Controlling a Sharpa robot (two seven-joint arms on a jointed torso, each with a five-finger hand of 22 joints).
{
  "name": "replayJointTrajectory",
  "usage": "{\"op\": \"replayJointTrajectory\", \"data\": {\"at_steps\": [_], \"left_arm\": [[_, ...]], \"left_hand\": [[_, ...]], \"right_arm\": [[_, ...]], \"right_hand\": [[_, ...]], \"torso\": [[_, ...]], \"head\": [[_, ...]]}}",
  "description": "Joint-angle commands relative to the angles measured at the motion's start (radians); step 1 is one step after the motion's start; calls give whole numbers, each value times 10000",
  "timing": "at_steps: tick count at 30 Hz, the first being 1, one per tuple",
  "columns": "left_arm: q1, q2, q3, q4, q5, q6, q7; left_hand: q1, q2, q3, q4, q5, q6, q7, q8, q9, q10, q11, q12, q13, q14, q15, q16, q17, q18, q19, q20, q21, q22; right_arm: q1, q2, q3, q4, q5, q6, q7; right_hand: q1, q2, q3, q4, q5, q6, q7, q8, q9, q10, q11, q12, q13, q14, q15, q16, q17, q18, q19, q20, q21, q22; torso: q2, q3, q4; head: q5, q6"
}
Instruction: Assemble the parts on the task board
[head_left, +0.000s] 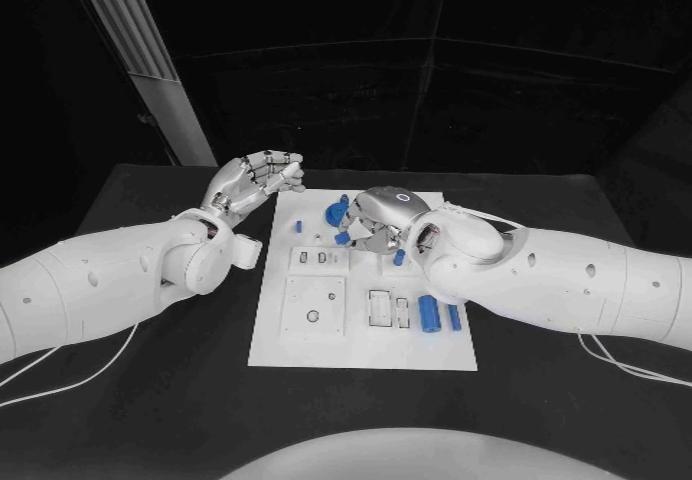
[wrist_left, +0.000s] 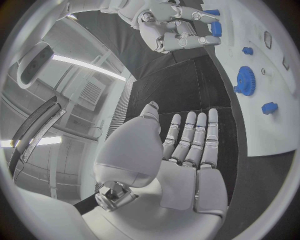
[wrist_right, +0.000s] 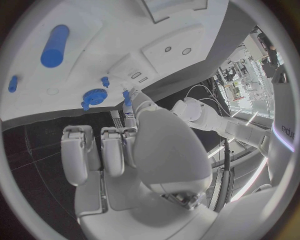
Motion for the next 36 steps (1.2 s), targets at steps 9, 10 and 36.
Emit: {"op": "replayJointTrajectory", "data": {"at_steps": [9,10,36], "left_arm": [[14,-271,5,371,-2152,-76,-143],[14,-294,5,414,-2348,-139,-271],[9,-256,3,658,-3500,-243,-1775]], "left_hand": [[1468,-559,562,-783,209,-166,899,-48,9,1124,-274,540,117,1143,-373,794,293,261,1013,-50,858,314],[1485,-643,614,-782,224,-143,834,-46,6,1454,-363,662,178,1492,-482,975,408,331,1270,-74,1094,432],[1,-1610,836,-9,1026,372,494,-681,-38,9143,-804,8258,13144,10296,-1159,6334,12742,-376,5194,-771,8835,7132]], "right_arm": [[138,-236,5,348,1016,-329,252],[140,-256,5,369,1058,-357,258],[144,-524,1,421,1470,-818,440]], "right_hand": [[-55,102,-7,-22,8,176,63,44,46,1078,17,25,2616,1057,-40,25,2634,-76,1055,-41,32,2634],[-56,102,-8,-22,7,177,63,43,46,1078,18,25,2616,1057,-40,25,2634,-76,1055,-41,32,2634],[-101,79,-35,-32,6,150,100,0,28,1078,49,25,2616,1057,-29,25,2634,-76,1055,-33,32,2634]], "torso": [[15,-2,5],[16,-1,1],[18,4,-10]], "head": [[11,1],[14,-5],[-21,-109]]}}
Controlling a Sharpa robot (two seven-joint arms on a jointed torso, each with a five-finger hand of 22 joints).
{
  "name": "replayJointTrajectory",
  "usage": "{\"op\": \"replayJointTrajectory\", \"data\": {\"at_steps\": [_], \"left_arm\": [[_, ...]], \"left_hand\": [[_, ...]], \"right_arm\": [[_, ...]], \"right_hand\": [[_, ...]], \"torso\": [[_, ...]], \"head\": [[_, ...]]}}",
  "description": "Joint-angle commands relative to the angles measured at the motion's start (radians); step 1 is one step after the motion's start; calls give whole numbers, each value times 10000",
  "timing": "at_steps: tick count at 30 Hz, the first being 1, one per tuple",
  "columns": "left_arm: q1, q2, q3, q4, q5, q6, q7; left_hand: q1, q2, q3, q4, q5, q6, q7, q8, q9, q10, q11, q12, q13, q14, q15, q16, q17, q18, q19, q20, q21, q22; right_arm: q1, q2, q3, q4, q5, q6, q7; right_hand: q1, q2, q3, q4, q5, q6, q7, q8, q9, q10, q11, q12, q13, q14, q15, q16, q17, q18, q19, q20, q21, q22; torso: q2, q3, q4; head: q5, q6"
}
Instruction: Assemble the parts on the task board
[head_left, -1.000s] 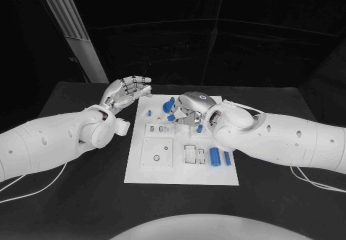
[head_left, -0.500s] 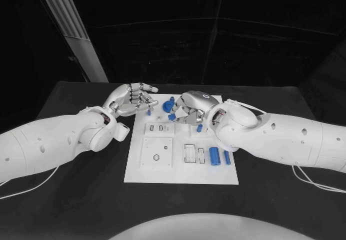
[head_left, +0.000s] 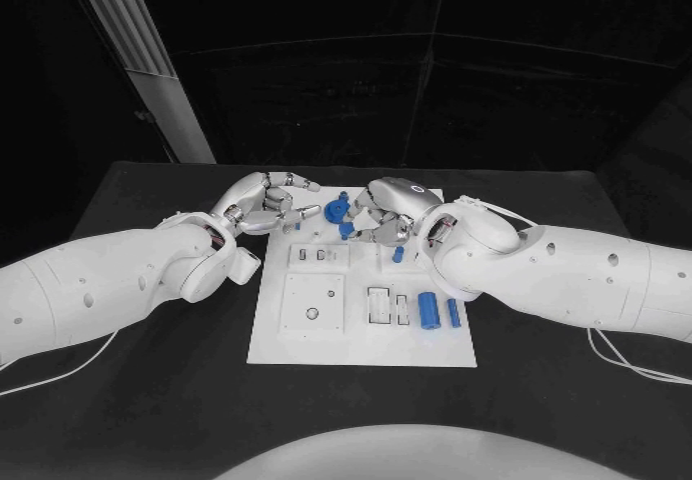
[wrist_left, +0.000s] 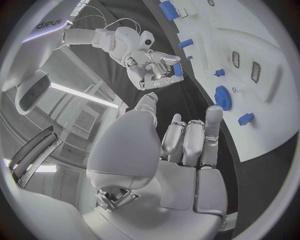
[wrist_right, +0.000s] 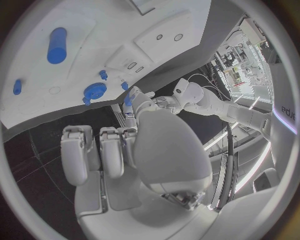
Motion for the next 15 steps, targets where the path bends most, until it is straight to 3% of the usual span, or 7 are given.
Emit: {"op": "replayJointTrajectory", "data": {"at_steps": [1,3,5,9,15], "left_arm": [[12,63,5,-14,-176,97,-232],[11,117,5,-39,-176,112,-320],[10,159,5,-61,-178,125,-406],[4,241,5,-100,-344,172,-643],[-12,349,5,-147,-759,288,-996]], "left_hand": [[-203,24,-160,-22,75,118,484,-70,19,1585,50,592,2239,1936,60,204,2330,-345,1498,47,1268,1318],[-363,49,-293,-29,97,212,517,-80,26,2777,95,791,3723,3536,121,126,4063,-552,2514,106,2004,2133],[-419,65,-368,12,112,343,514,-87,34,2777,110,791,3723,3536,142,126,4063,-760,3608,151,2558,2781],[-374,128,-434,17,107,557,491,-142,40,2777,100,791,3723,3536,133,126,4063,-1022,5018,191,3128,3477],[-216,153,-384,-5,118,674,465,-174,44,2777,74,791,3723,3536,107,126,4063,-1140,5630,175,3316,3724]], "right_arm": [[19,-12,7,-5,114,-241,131],[18,-17,6,-10,127,-272,148],[18,-15,6,-12,128,-313,171],[18,-8,6,-6,130,-386,211],[17,22,5,-20,133,-393,219]], "right_hand": [[-46,29,-20,-21,37,150,100,52,28,1078,49,25,2616,1057,-29,25,2635,-75,1054,-34,32,2635],[-46,29,-20,-21,37,150,100,52,28,1078,49,25,2616,1057,-29,25,2635,-75,1054,-34,32,2635],[-46,29,-20,-21,37,150,100,52,28,1078,49,25,2616,1057,-29,25,2635,-75,1054,-34,32,2635],[-52,27,-23,-24,39,141,106,41,24,1078,54,25,2616,1057,-27,25,2635,-75,1054,-32,32,2635],[-51,24,-24,-29,43,135,109,34,21,1078,58,25,2616,1057,-25,25,2635,-75,1054,-31,32,2635]], "torso": [[1,3,-4],[8,3,0],[1,3,3],[5,4,-1],[3,0,9]], "head": [[2,-26],[-4,-24],[-6,-42],[-8,-60],[-25,-88]]}}
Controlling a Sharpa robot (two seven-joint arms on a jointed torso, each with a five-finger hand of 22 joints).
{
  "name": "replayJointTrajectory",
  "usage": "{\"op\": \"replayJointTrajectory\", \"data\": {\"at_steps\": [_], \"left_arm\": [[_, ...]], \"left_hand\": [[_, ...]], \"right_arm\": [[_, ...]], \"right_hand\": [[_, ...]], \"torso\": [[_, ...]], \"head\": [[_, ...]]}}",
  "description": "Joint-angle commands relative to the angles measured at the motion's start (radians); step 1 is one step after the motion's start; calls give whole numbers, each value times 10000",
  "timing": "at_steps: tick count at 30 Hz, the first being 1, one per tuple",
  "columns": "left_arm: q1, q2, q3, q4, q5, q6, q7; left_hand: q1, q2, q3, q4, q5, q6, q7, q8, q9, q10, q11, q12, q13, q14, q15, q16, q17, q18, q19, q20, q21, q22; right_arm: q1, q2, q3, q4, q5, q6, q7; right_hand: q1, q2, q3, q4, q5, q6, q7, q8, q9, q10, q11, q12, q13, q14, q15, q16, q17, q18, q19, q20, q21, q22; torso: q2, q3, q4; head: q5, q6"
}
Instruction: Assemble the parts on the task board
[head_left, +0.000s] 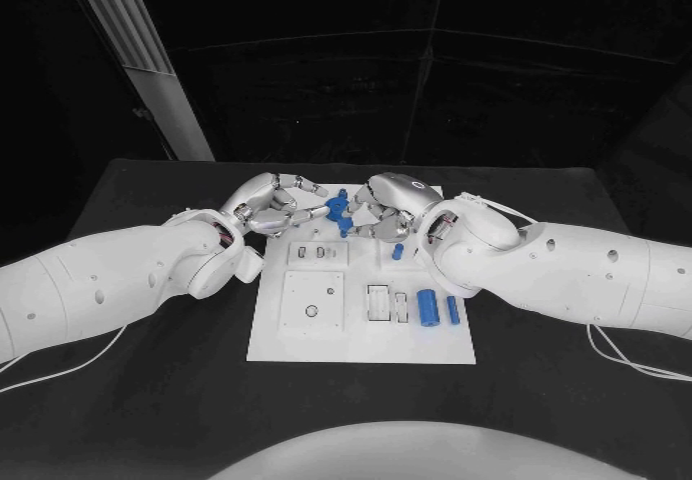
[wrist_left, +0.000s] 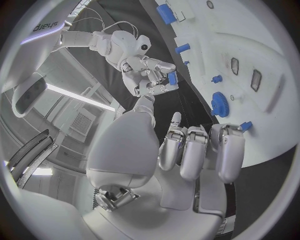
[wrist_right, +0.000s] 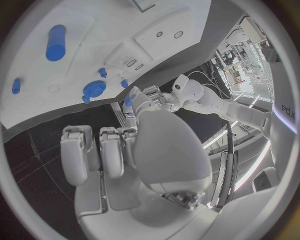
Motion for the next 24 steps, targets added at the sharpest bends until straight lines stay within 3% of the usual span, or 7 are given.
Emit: {"op": "replayJointTrajectory", "data": {"at_steps": [1,24], "left_arm": [[0,57,5,-28,-456,250,-492],[-37,242,6,-113,-551,615,-1082]], "left_hand": [[122,19,5,-10,50,109,358,-62,7,1090,-24,23,2624,1091,-32,-54,2627,-119,110,-9,83,2204],[503,131,207,-112,42,118,354,-135,-1,1090,-30,23,2624,1091,-42,-54,2627,-83,-54,-24,38,2145]], "right_arm": [[18,13,6,0,39,-210,121],[17,124,5,2,98,-171,132]], "right_hand": [[-53,24,-25,-31,71,134,110,33,19,1078,60,25,2616,1057,-24,25,2635,-75,1054,-30,32,2634],[-56,20,-28,-43,83,123,126,15,12,1078,72,25,2616,1057,-18,25,2635,-75,1054,-26,32,2634]], "torso": [[-3,-5,20],[-3,-4,5]], "head": [[-6,-12],[-19,-39]]}}
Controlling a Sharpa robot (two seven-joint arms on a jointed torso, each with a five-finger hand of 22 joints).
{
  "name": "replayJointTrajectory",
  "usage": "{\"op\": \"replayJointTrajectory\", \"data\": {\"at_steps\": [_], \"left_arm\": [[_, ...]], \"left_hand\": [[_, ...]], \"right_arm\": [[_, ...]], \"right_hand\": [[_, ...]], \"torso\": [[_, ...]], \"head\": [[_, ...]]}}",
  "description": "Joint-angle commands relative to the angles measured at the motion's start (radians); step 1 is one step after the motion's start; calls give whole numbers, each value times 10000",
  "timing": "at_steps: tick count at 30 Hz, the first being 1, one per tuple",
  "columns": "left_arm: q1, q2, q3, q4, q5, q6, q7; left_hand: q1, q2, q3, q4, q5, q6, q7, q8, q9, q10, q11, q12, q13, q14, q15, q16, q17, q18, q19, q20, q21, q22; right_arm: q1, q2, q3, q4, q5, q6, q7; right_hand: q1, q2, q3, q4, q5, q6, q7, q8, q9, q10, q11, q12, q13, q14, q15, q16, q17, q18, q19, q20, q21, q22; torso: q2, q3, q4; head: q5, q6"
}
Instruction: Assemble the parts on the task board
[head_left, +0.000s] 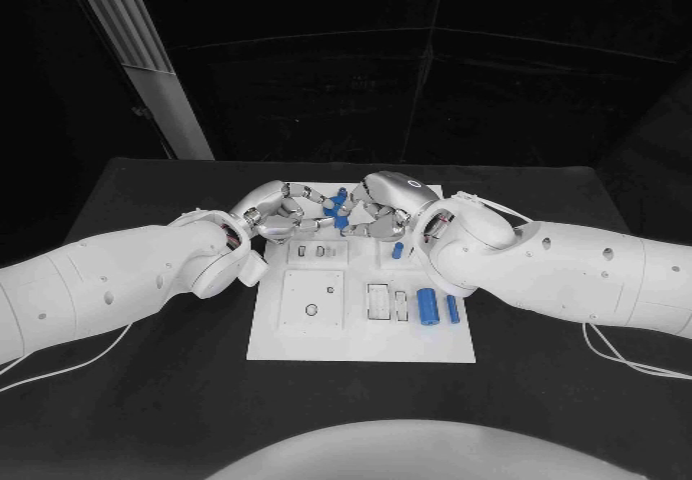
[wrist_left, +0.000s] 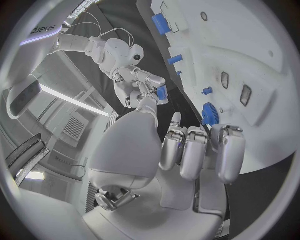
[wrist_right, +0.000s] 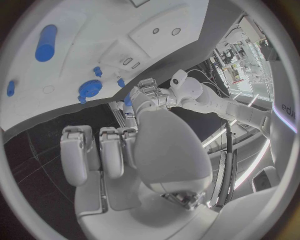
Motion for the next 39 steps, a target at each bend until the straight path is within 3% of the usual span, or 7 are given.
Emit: {"op": "replayJointTrajectory", "data": {"at_steps": [1,25,39], "left_arm": [[4,27,5,-7,-84,251,-216],[-19,99,6,-88,-84,425,-414],[-21,78,6,-124,-84,514,-636]], "left_hand": [[94,-35,35,3,23,46,354,-50,1,1091,-30,24,2626,1091,-42,-54,2630,-91,-69,22,-11,2145],[-8,-29,12,85,15,9,363,-83,-6,1091,-23,24,2626,1091,-38,-54,2630,-54,-249,22,-63,2078],[259,132,204,-13,32,-7,366,-104,-1,1091,-19,24,2626,1091,-33,-54,2630,-41,-308,26,-86,2058]], "right_arm": [[18,20,6,2,17,-72,74],[17,88,5,-20,27,47,49],[16,100,5,3,27,-175,142]], "right_hand": [[-15,63,-27,-43,36,160,88,26,12,1078,72,25,2616,1057,-18,25,2635,-75,1054,-26,32,2635],[34,47,-16,-129,95,177,96,-2,2,1078,88,25,2616,1057,2,25,2635,-75,1054,-10,32,2635],[38,52,-13,-146,122,199,102,-1,3,1078,93,25,2616,1057,5,25,2635,-75,1054,-6,32,2635]], "torso": [[3,2,-8],[-6,2,0],[-2,0,-3]], "head": [[-4,-7],[-13,-34],[-12,-24]]}}
